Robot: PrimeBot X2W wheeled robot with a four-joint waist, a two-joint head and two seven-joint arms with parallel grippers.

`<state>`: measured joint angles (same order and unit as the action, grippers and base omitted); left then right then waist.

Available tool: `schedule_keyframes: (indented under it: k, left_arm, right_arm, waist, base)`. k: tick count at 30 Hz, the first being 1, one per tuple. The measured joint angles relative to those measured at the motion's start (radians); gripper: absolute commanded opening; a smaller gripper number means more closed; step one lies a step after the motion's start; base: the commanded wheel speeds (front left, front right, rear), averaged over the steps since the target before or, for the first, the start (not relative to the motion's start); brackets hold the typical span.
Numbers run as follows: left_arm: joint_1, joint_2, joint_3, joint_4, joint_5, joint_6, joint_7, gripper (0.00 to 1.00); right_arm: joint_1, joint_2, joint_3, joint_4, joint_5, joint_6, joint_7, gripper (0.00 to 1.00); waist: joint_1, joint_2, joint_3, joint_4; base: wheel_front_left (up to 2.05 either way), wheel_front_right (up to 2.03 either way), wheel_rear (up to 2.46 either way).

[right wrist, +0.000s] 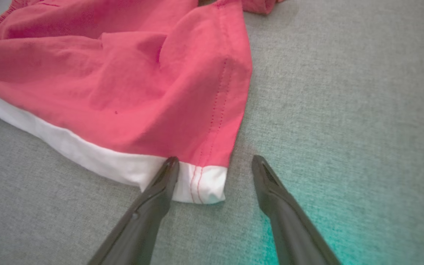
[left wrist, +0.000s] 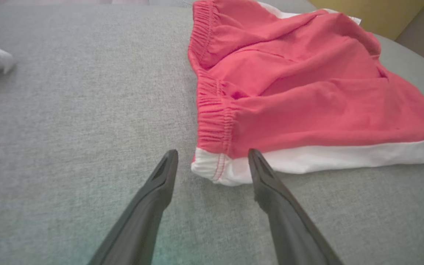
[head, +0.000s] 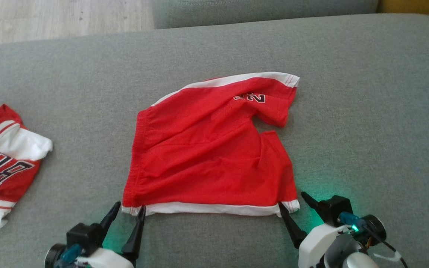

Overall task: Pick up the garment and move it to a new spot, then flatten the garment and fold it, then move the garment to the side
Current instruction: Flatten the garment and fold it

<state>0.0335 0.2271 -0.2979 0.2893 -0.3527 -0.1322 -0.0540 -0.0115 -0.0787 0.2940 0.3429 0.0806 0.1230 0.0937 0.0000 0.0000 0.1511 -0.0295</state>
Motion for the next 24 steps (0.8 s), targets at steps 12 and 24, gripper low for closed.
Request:
schedule_keyframes:
  k: [12,24]
  left_arm:
    - [-0.08,0.07,-0.148,0.041,-0.111,0.0,0.049,0.0]
    - [-0.106,0.146,-0.079,-0.729,-0.496,0.037,0.299,0.0]
  right_arm:
    - [-0.066,-0.032,0.045,-0.04,0.282,0.0,0.062,0.0]
    - [-0.1,-0.08,-0.267,-0.682,0.789,0.0,0.169,0.0]
  waist:
    - [0.0,0.0,0.015,-0.036]
    - [-0.0001,0.0,-0.003,-0.074]
  base:
    - [0.0,0.0,0.0]
    - [0.0,0.0,0.0]
